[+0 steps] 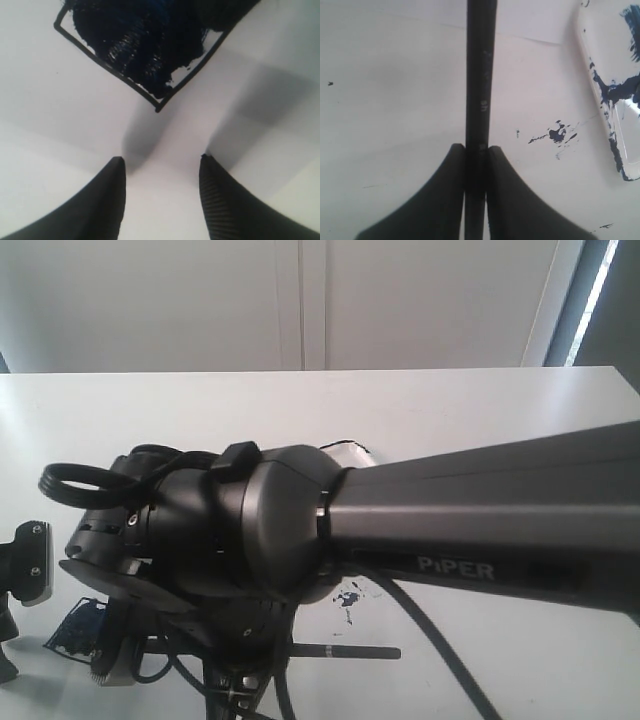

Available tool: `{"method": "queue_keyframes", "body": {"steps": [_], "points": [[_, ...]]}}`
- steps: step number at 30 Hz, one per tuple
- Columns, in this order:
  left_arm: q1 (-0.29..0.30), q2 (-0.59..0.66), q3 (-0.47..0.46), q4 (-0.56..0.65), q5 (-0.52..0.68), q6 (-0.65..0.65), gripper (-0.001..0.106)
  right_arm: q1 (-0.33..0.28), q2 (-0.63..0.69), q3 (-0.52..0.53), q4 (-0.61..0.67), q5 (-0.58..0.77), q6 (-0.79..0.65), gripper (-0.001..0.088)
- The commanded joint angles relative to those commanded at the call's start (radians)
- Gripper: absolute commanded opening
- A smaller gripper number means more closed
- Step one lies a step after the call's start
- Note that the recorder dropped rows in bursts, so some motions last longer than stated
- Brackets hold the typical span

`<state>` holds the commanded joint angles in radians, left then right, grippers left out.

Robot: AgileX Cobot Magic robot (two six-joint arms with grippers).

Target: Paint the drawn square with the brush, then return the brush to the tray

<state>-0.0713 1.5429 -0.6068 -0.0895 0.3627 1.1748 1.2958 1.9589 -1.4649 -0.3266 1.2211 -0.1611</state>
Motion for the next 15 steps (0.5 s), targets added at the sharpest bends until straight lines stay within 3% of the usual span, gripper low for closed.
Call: {"method": "queue_keyframes", "body": {"steps": [15], "points": [[0.000,0.000,0.000,0.000,0.004,0.000,0.051,0.000,0.035,0.002,-0.006,0.000,0.000,0.0000]]}}
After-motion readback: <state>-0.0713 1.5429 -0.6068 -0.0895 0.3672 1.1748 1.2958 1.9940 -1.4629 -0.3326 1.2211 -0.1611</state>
